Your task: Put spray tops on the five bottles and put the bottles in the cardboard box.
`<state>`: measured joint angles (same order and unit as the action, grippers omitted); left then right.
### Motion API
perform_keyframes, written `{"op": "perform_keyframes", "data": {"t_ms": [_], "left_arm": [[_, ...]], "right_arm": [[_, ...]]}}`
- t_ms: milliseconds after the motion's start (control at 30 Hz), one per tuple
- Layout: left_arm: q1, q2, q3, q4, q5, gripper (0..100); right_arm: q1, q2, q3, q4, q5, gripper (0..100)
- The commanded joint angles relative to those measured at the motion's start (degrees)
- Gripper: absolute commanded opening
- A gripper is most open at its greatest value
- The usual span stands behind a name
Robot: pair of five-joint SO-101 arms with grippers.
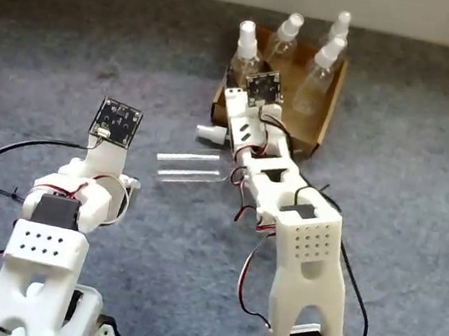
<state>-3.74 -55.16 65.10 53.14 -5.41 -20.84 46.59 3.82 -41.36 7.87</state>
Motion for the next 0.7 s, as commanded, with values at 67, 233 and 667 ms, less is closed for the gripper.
{"op": "perform_keyframes", "data": {"t_ms": [67,233,667], "left_arm": [[-0.31,-0.92,-0.4,-0.53,-0.26,16],[-0.31,-0.92,-0.4,-0.53,-0.26,16],[-0.31,-0.92,-0.48,-0.79,-0.26,16]], "right_arm": [[0.57,-4.79,-0.22,-1.01,0.26,18.0],[0.66,-5.05,-0.22,-1.01,0.26,18.0],[0.66,-5.85,-0.13,-1.1,0.44,18.5]]}}
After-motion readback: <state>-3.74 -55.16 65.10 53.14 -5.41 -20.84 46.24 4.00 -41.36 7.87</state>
